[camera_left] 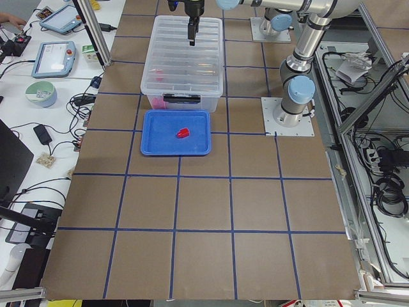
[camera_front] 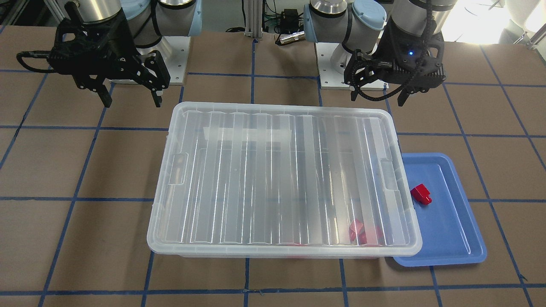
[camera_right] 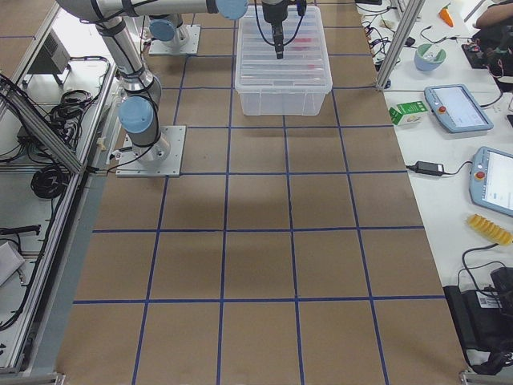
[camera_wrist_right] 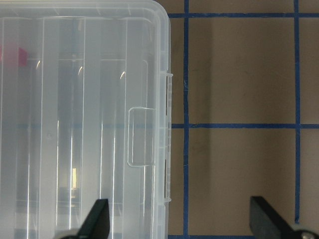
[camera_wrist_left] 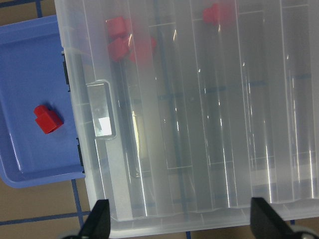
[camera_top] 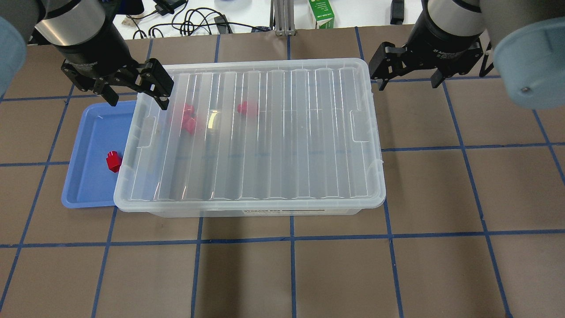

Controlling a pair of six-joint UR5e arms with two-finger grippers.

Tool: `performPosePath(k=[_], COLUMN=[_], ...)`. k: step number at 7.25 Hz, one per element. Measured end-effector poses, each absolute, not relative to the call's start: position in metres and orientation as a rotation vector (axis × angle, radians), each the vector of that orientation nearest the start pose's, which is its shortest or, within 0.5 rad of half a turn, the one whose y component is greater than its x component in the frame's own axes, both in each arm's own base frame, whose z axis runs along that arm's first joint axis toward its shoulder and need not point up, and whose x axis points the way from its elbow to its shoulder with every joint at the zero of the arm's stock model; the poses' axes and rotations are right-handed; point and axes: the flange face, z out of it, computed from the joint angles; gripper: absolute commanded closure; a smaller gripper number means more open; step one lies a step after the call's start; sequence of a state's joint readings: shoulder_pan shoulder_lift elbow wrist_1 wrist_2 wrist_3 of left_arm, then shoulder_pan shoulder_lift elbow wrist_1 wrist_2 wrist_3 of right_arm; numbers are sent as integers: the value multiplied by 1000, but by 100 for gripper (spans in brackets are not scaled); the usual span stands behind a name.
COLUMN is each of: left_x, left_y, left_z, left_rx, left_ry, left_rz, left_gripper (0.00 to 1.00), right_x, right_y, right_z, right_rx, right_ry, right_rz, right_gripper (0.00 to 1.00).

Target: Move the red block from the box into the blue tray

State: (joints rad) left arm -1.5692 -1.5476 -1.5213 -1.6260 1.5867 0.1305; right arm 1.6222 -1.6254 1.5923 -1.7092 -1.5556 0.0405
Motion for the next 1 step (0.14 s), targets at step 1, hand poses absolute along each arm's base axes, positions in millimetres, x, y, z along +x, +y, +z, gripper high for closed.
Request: performPosePath(k=[1], left_x=[-131], left_y=[-483], left_z=[516], left_rx=[199], left_ry=[3118], left_rz=[-23], left_gripper=[0], right_x=[160], right_y=[-477], right_z=[522], right_rx=[-19], right_ry=[3107], right_rz=[-272], right_gripper=[0])
